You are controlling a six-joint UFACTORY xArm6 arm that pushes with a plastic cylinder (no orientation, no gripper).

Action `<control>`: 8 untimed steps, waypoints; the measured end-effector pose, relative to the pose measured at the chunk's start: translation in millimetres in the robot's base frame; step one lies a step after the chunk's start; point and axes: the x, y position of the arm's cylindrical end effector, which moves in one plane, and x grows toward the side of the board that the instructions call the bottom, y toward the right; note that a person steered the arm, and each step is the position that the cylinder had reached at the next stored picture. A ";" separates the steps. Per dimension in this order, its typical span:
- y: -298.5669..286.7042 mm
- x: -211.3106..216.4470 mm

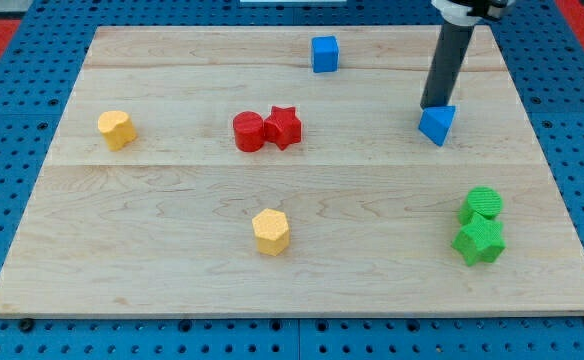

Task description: Slide the blue cube towards the top side of the blue triangle

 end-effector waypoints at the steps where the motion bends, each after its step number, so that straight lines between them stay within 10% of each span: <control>1: -14.9 -38.3; 4: -114.7 -156.8; 8: -106.2 -74.4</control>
